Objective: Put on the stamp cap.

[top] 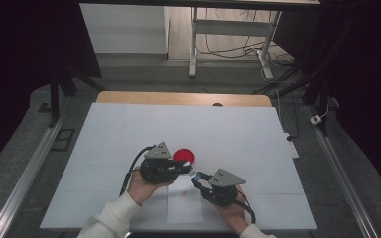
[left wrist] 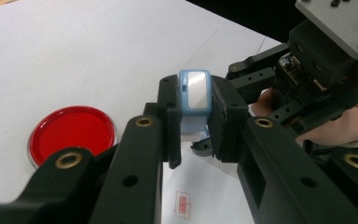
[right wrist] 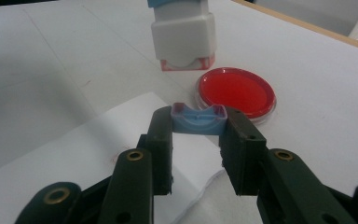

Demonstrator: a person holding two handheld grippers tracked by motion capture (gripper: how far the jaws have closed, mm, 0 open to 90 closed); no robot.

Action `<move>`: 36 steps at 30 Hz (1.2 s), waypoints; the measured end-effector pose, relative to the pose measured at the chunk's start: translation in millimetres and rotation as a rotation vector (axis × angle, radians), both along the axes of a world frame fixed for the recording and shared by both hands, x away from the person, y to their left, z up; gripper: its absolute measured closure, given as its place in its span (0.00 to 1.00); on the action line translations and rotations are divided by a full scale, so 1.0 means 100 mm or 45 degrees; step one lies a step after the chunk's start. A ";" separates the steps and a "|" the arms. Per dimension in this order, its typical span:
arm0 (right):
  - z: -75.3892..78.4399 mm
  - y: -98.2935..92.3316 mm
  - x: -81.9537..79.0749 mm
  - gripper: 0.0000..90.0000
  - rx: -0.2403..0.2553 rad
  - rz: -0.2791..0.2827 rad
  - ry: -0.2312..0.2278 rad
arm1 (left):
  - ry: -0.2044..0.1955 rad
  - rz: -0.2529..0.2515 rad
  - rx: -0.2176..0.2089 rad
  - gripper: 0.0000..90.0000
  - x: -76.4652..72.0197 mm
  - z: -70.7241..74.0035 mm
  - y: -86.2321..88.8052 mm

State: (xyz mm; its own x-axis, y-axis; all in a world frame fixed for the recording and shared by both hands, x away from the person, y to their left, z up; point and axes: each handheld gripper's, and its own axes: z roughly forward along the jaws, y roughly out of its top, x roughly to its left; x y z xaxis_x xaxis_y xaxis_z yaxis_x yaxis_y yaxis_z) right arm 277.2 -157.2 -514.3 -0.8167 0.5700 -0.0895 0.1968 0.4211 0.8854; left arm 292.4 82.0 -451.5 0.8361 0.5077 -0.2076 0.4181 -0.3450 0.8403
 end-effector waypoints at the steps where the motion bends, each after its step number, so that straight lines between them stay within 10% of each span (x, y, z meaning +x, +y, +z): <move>1: 0.00 0.01 0.00 0.73 0.000 0.002 -0.003 | -0.001 0.001 0.001 0.83 0.00 0.00 0.00; 36: 0.01 0.20 -0.07 0.73 -0.061 -0.115 -0.146 | 0.017 0.067 -0.025 0.83 -0.01 -0.05 -0.06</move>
